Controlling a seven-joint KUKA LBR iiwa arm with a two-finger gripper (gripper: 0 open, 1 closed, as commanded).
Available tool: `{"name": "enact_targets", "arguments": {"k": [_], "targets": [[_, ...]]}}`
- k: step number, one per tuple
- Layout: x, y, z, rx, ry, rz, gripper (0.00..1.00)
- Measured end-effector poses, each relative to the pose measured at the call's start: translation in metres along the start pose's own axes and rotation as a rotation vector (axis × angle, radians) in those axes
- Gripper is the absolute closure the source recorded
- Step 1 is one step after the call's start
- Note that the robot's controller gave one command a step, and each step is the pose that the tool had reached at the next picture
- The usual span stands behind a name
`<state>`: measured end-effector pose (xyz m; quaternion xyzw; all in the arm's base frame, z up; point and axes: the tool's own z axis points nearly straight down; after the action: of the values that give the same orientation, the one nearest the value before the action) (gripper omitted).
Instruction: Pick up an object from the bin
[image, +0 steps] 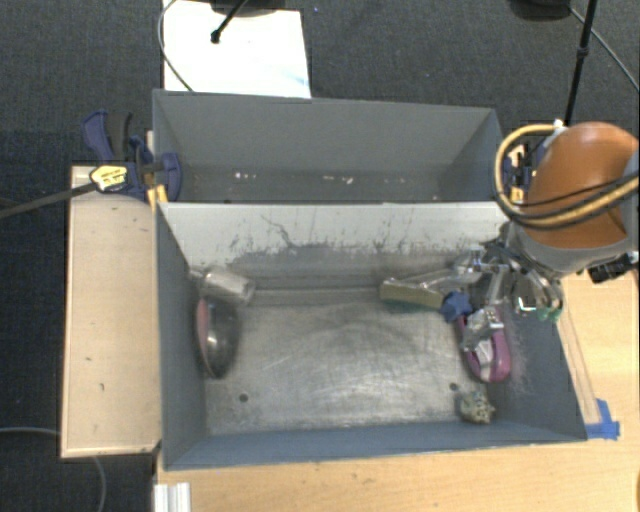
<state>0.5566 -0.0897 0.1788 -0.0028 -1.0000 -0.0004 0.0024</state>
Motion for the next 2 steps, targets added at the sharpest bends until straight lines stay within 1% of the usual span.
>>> {"name": "enact_targets", "arguments": {"k": [1, 2], "targets": [[-0.03, -0.052, 0.075, 0.002, -0.006, 0.053, 0.0], [-0.03, -0.056, 0.107, -0.001, -0.01, 0.281, 0.0]]}}
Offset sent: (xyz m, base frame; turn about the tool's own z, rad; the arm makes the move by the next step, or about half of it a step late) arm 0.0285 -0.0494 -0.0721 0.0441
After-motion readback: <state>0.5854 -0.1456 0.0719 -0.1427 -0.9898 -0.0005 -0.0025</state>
